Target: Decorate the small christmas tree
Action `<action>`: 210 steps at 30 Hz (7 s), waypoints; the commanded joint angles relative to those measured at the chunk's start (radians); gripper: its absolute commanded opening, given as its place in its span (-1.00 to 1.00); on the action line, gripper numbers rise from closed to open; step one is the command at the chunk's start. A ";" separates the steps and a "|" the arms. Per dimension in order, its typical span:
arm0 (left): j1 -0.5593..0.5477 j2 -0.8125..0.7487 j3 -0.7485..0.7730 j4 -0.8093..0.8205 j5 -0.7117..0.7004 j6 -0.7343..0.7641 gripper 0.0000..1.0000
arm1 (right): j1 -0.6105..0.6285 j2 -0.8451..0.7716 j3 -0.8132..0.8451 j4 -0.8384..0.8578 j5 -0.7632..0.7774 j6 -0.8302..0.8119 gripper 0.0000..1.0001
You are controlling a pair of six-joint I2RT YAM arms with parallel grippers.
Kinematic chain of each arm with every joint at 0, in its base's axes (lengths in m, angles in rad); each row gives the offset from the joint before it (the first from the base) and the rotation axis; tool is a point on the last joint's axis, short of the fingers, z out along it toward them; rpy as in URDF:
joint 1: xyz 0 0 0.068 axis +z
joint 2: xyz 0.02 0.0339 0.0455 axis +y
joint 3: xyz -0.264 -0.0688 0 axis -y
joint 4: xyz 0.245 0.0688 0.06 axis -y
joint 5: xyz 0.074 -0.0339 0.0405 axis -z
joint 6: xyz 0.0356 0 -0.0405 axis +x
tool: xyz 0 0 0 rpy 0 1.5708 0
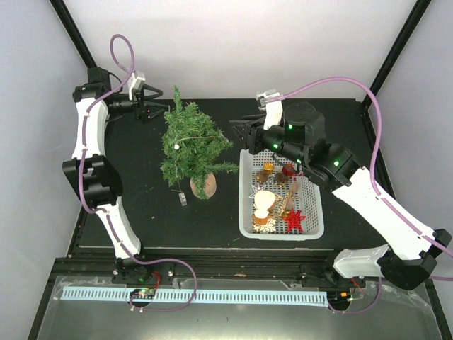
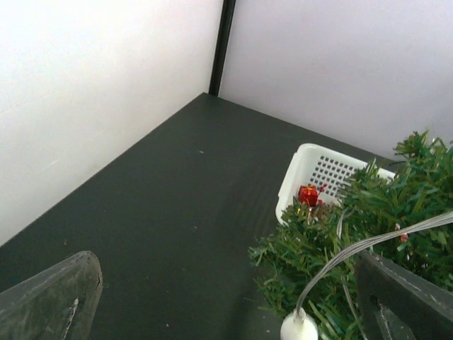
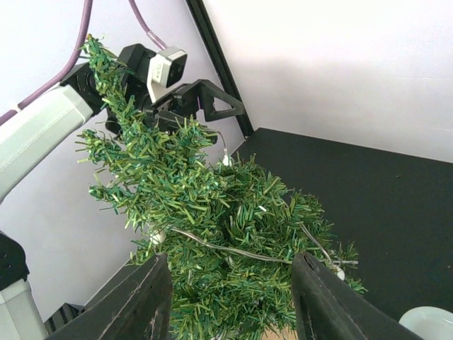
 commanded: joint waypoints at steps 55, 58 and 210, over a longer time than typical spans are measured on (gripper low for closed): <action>0.203 -0.904 -1.043 0.644 -0.124 -0.753 0.98 | -0.308 -0.113 -0.693 -0.147 -0.051 0.298 0.22; 0.186 -0.897 -1.037 0.644 -0.138 -0.755 0.98 | -0.315 -0.121 -0.685 -0.158 -0.026 0.299 0.23; 0.078 -0.710 -1.007 0.576 -0.203 -0.606 0.98 | -0.050 0.436 0.228 -0.080 -0.258 0.252 -0.52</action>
